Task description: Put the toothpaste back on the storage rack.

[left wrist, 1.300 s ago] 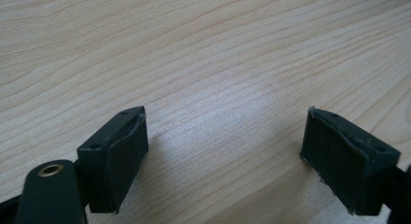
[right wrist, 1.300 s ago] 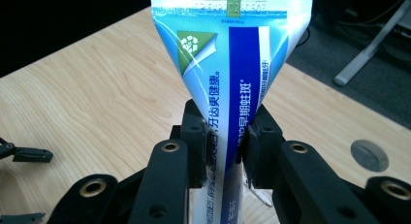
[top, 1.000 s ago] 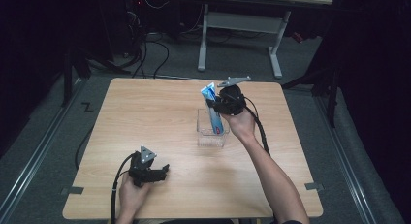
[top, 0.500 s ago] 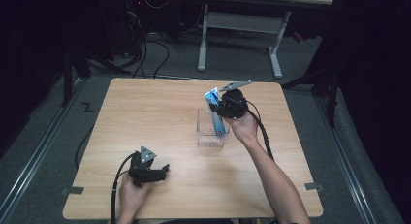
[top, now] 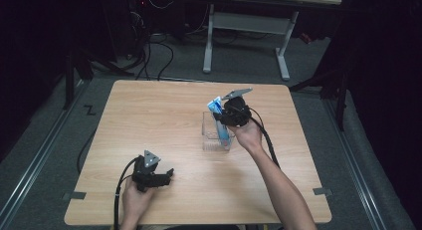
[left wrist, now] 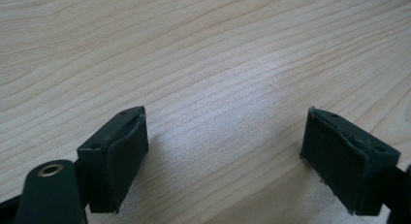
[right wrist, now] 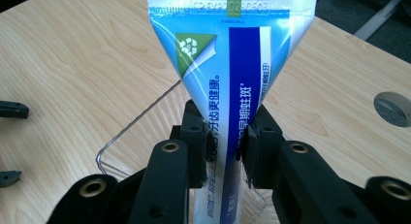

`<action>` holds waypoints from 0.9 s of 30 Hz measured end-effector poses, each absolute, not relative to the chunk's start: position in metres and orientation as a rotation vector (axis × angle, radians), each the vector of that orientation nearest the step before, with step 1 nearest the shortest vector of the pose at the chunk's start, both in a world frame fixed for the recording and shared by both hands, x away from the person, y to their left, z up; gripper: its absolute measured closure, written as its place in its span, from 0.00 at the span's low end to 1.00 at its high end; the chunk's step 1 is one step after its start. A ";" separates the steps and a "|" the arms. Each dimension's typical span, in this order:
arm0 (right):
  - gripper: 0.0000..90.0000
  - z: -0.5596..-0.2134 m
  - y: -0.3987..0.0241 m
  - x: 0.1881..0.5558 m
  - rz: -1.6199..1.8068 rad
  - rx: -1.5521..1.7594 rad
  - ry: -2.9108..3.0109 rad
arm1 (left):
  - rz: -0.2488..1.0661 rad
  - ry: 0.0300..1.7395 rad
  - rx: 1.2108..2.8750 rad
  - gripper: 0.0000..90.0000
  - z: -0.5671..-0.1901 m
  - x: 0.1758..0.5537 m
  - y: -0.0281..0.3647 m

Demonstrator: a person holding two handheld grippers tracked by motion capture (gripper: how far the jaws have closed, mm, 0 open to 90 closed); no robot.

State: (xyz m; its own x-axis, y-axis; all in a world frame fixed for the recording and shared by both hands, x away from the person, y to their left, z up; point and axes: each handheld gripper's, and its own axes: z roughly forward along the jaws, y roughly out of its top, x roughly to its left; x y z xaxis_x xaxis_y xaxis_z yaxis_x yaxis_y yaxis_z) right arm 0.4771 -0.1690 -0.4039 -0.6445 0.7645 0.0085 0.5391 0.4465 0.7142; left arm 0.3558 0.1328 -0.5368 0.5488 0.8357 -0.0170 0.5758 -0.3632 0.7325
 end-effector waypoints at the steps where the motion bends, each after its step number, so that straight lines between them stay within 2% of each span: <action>1: 0.82 -0.404 -0.169 0.477 1.008 1.109 2.389 | 0.473 1.132 2.080 0.19 -0.537 0.356 0.133; 27: 0.80 -0.413 -0.151 0.483 0.965 1.076 2.453 | 0.473 1.132 2.080 0.19 -0.537 0.356 0.133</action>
State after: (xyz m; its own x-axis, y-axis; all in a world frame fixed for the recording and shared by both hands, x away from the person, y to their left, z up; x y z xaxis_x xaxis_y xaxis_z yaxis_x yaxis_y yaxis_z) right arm 0.4825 -0.1511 -0.4130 -0.6773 0.7357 0.0008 0.5391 0.4956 0.6810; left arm 0.3559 0.1328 -0.5369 0.5490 0.8356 -0.0171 0.5755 -0.3630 0.7328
